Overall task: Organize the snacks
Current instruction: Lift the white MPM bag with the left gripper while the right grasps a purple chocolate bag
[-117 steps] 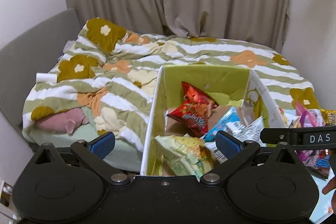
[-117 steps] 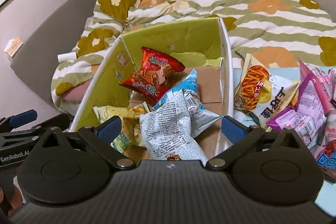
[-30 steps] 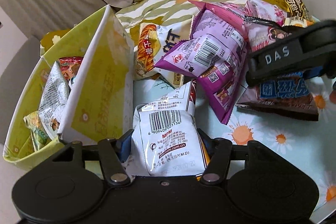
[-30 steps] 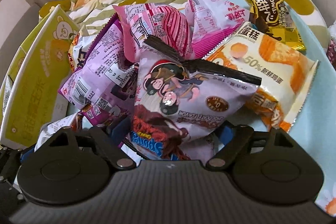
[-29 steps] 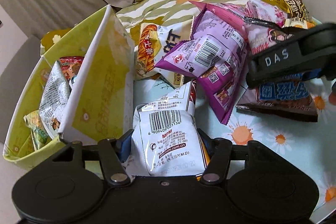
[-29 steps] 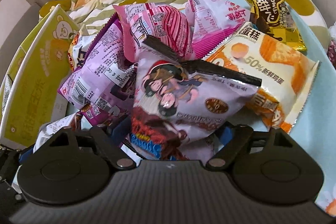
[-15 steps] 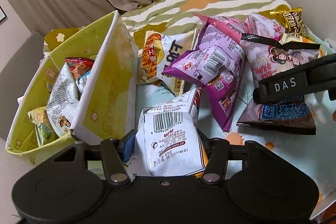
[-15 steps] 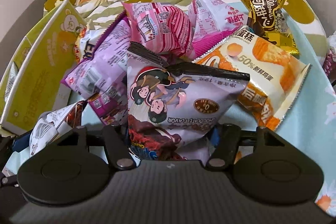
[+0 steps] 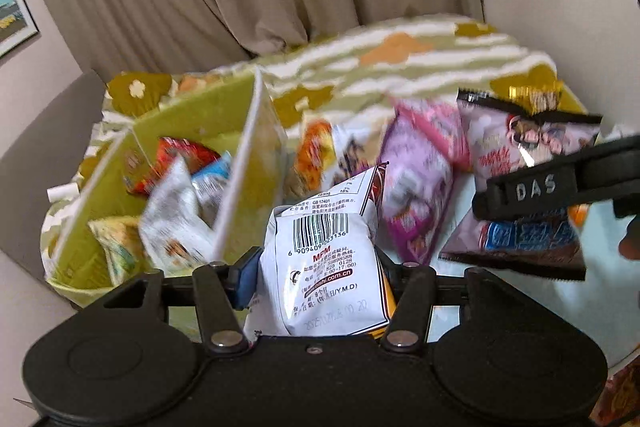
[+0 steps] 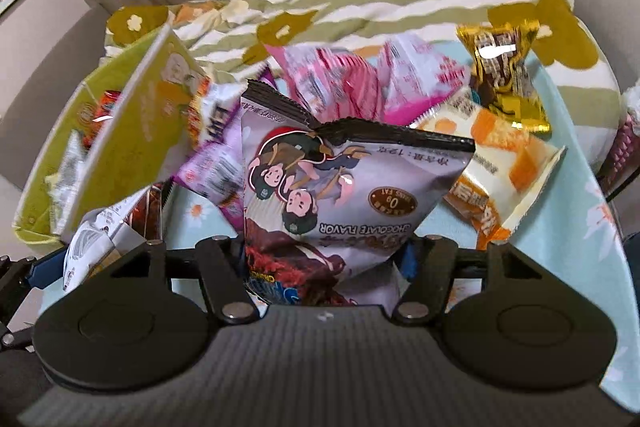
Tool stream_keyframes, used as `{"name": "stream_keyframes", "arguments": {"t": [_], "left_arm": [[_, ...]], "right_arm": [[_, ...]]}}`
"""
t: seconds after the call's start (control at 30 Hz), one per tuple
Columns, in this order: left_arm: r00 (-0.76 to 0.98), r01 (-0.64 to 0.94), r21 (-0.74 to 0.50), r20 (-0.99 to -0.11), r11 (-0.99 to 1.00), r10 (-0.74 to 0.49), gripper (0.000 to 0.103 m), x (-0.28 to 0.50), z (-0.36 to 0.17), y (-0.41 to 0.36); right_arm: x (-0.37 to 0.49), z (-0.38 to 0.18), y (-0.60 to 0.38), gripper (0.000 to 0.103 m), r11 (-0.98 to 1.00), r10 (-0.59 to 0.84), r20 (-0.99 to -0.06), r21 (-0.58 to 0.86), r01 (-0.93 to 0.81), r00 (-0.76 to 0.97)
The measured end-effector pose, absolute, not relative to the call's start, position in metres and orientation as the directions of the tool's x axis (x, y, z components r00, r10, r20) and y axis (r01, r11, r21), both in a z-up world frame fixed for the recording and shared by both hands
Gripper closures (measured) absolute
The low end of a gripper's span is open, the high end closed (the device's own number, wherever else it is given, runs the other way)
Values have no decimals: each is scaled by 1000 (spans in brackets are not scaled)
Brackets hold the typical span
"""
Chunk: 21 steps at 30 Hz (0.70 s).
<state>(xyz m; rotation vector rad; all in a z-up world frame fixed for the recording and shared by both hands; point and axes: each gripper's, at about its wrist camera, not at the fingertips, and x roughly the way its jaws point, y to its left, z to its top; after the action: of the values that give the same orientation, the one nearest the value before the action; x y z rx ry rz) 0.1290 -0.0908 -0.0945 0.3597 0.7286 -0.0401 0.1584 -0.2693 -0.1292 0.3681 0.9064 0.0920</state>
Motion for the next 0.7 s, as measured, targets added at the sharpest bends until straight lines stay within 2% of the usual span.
{"name": "stream_keyframes", "arguments": {"t": [0.2, 0.47, 0.7], "left_arm": [[819, 97, 307, -566, 947, 99, 44, 119, -48, -77], [868, -32, 306, -463, 951, 179, 44, 132, 1, -28], [880, -84, 285, -429, 955, 206, 44, 167, 25, 32]], "right_arm": [[157, -85, -259, 24, 931, 269, -708, 365, 12, 653], [171, -28, -214, 24, 925, 341, -630, 357, -129, 698], [204, 2, -161, 24, 908, 384, -578, 377, -182, 720]]}}
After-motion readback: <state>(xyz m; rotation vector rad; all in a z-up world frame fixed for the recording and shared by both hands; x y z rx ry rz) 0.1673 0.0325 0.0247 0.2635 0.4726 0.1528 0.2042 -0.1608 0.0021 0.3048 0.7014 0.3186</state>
